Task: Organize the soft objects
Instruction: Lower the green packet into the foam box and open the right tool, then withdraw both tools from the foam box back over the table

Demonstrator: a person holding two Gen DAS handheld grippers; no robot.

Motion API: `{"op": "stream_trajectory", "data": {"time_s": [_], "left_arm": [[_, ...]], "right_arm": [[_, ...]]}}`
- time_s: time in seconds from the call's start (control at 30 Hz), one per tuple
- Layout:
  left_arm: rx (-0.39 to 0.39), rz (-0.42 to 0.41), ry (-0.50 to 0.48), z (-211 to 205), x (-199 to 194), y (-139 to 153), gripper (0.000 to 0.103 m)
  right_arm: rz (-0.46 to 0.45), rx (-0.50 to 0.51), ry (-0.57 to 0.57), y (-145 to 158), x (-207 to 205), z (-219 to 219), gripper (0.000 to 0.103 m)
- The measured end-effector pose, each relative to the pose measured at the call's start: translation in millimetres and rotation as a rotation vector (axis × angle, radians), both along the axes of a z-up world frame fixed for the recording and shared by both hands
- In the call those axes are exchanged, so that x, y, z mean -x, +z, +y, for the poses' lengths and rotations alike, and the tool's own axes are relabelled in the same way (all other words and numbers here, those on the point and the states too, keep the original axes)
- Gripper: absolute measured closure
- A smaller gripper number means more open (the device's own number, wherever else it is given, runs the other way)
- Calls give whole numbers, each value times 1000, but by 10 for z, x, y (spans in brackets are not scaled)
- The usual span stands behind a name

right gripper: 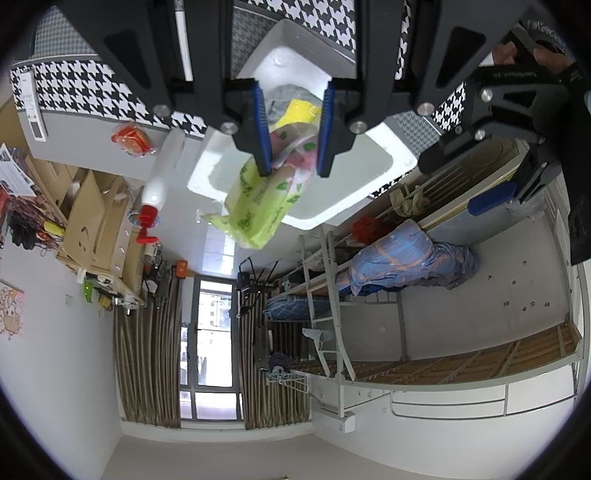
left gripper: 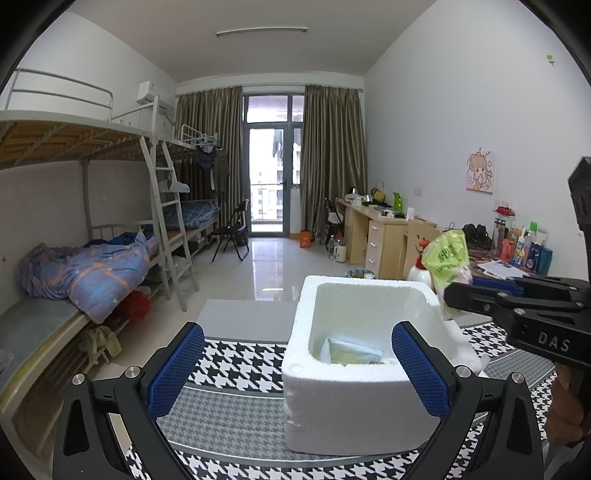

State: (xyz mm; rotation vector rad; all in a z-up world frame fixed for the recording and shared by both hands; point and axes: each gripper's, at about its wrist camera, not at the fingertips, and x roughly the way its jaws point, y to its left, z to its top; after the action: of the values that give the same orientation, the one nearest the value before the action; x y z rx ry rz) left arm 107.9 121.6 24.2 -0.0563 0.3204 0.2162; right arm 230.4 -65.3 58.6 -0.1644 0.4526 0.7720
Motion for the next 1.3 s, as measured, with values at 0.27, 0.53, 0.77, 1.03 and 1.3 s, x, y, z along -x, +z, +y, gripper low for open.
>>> {"op": "stream_trajectory", "data": {"time_s": [0.27, 0.53, 0.77, 1.03, 1.3], "left_arm": [[12, 11, 4, 63, 53, -64, 1], [13, 8, 15, 86, 72, -75, 1], [18, 12, 30, 122, 95, -108, 1], [26, 16, 38, 136, 98, -135, 1], [15, 11, 48, 179, 133, -137, 1]], "right_arm": [[15, 12, -1, -53, -54, 131, 75], [31, 35, 9, -99, -111, 265, 75], [56, 58, 26, -159, -187, 362, 74], [39, 53, 47, -173, -183, 406, 32], [57, 0, 58, -171, -168, 386, 8]]}}
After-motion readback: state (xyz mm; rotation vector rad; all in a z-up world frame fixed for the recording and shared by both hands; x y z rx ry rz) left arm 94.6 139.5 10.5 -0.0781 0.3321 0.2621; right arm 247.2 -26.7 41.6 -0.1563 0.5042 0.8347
